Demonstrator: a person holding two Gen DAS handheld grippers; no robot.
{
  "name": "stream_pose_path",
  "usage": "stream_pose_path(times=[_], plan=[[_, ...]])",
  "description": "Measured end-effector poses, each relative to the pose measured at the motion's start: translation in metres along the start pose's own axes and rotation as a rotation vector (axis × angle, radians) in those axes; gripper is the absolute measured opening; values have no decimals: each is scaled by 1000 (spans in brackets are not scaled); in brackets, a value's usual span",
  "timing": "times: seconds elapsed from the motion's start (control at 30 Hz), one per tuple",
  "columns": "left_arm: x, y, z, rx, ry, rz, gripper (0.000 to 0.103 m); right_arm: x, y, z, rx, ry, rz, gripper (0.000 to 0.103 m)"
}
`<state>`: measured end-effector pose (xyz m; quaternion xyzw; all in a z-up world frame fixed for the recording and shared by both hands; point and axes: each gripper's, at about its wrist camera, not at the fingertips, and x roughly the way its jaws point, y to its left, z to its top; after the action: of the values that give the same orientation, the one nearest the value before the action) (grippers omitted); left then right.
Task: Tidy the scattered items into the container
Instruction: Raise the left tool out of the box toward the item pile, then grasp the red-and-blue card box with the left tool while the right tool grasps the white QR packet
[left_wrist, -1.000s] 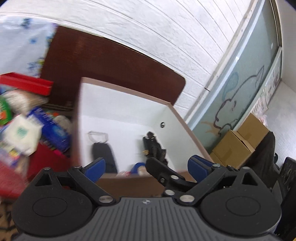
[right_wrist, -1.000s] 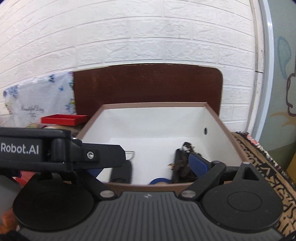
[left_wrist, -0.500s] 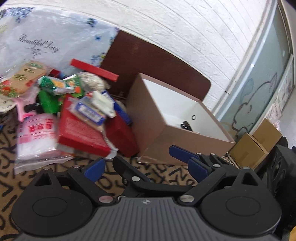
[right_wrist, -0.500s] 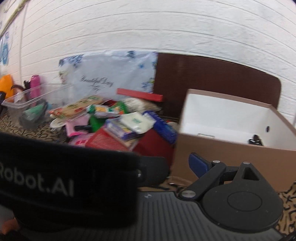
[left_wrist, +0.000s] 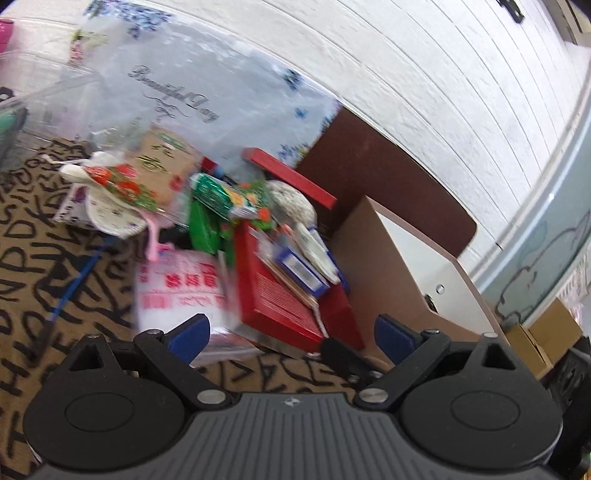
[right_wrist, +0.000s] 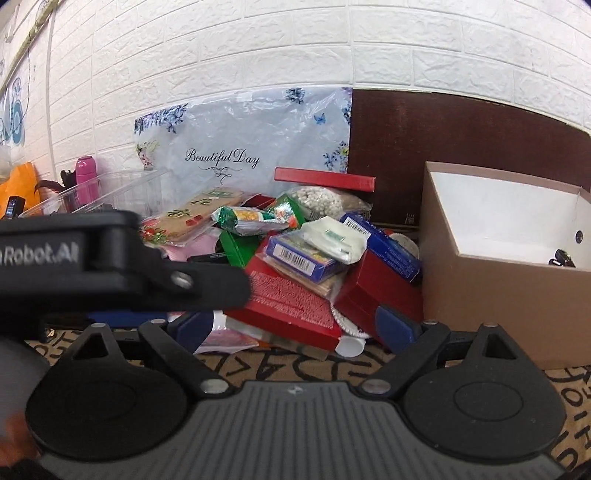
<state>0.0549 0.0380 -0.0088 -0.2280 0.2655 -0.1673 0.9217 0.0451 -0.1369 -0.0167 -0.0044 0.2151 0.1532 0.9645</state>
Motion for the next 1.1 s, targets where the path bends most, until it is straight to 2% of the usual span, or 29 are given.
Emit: stream_pose_path(times=[0.1, 0.2, 0.37, 0.57, 0.67, 0.8, 1.0, 1.03, 1.07, 1.1], plan=[[1, 9, 5, -17, -1, 4, 97, 5, -5, 2, 9, 7, -24, 90], [5, 9, 12, -8, -1, -15, 97, 11, -5, 5, 2, 19, -27, 83], [12, 2, 22, 32, 2, -55, 89, 18, 2, 15, -22, 15, -4, 75], [31, -5, 37, 73, -1, -65, 84, 23, 6, 15, -40, 27, 15, 73], [48, -9, 46, 100, 13, -82, 76, 28, 7, 20, -55, 12, 6, 72], [72, -13, 55, 127, 54, -72, 58, 45, 3, 31, -87, -22, -13, 72], [110, -18, 61, 172, 125, -25, 55, 90, -15, 33, -50, 11, 31, 72], [115, -18, 59, 179, 139, -18, 46, 98, -18, 31, -39, 27, 36, 71], [117, -18, 57, 191, 137, 12, 42, 104, -19, 30, -25, 46, 46, 65], [117, -19, 54, 210, 125, 38, 31, 109, -20, 27, -11, 67, 58, 63]])
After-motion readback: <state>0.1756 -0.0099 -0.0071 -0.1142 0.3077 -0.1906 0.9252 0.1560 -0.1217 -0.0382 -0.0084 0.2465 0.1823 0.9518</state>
